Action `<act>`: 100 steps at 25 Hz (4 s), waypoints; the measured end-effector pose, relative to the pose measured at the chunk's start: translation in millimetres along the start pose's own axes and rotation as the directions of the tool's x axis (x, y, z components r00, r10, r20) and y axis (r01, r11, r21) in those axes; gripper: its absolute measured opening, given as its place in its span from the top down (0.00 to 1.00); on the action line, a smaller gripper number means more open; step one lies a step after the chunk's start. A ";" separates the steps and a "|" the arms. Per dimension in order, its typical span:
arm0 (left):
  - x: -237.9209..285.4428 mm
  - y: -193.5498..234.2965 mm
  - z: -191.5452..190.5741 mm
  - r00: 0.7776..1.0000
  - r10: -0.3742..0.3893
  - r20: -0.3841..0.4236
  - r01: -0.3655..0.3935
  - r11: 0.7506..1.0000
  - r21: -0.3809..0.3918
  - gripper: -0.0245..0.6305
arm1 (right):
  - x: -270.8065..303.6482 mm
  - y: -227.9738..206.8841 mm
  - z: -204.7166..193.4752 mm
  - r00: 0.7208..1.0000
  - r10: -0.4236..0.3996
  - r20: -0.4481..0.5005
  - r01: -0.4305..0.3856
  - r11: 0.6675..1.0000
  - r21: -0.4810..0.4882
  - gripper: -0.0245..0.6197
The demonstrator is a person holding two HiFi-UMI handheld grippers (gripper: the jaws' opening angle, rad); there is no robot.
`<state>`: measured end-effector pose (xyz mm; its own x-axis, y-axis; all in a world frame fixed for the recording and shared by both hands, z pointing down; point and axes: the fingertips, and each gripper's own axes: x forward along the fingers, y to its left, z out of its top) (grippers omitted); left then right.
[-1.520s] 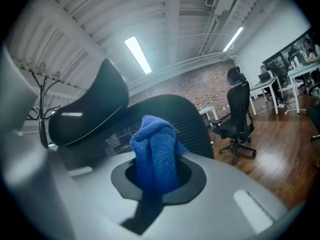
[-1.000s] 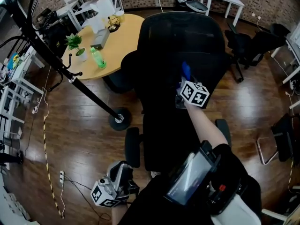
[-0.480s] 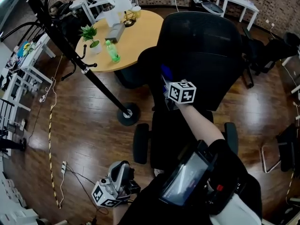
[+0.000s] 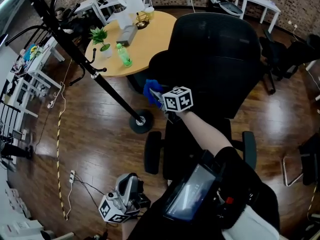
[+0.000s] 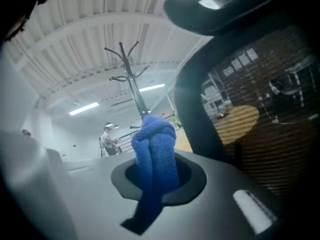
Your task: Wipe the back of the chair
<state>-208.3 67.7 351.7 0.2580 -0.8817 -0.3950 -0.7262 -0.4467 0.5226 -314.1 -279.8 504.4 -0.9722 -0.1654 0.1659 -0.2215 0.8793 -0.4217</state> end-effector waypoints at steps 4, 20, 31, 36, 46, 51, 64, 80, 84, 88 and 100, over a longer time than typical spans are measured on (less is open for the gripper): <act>7.9 -0.4 -10.8 1.000 -0.009 -0.026 0.009 1.000 -0.013 0.96 | -25.5 -67.5 -31.7 0.978 -0.195 -0.067 0.198 0.979 0.038 0.91; 93.7 -25.0 -79.7 0.954 -0.238 -0.184 0.215 0.967 -0.136 0.96 | -250.7 -201.3 -33.4 0.868 -0.486 0.101 0.468 0.869 0.160 0.91; 116.5 -38.6 -103.7 0.918 -0.330 -0.218 0.292 0.937 -0.189 0.96 | -408.6 -273.6 -42.7 0.649 -0.754 0.099 0.711 0.648 0.271 0.91; 112.3 -32.4 -101.4 0.914 -0.341 -0.220 0.298 0.932 -0.207 0.96 | -476.1 -274.5 -37.7 0.453 -0.875 0.167 0.811 0.483 0.329 0.91; 82.3 -4.0 -80.7 0.936 -0.279 -0.216 0.237 0.951 -0.201 0.96 | -365.0 -250.2 -98.1 0.568 -0.822 0.030 0.782 0.551 0.292 0.91; 56.4 13.6 -62.4 0.959 -0.197 -0.205 0.164 0.973 -0.165 0.96 | -280.7 -221.6 -112.0 0.643 -0.766 0.008 0.739 0.623 0.256 0.91; -4.5 35.1 -17.8 0.989 -0.045 -0.142 0.033 0.996 -0.086 0.96 | -68.7 -109.1 -142.2 0.882 -0.452 -0.134 0.467 0.877 0.114 0.91; 25.1 22.7 -47.5 0.985 -0.033 -0.170 0.018 0.996 -0.089 0.96 | -54.2 -111.4 -193.6 0.904 -0.358 -0.233 0.379 0.924 0.054 0.91; 39.8 19.0 -63.2 0.979 -0.046 -0.201 0.027 0.995 -0.097 0.96 | -103.3 -151.9 -197.6 0.873 -0.424 -0.240 0.436 0.900 -0.005 0.91; 59.8 10.5 -80.9 0.968 -0.105 -0.227 0.078 0.989 -0.124 0.96 | -162.9 -184.8 -195.4 0.833 -0.510 -0.213 0.530 0.847 0.046 0.91; 113.4 -17.0 -127.0 0.922 -0.266 -0.281 0.212 0.955 -0.207 0.96 | -345.8 -268.9 -184.8 0.606 -0.776 -0.173 0.795 0.599 0.097 0.91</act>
<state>-85.7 -44.0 394.0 0.6097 -0.7373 -0.2909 -0.5067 -0.6448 0.5722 95.7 -376.5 725.1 -0.4041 -0.7056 0.5821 -0.9128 0.3519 -0.2072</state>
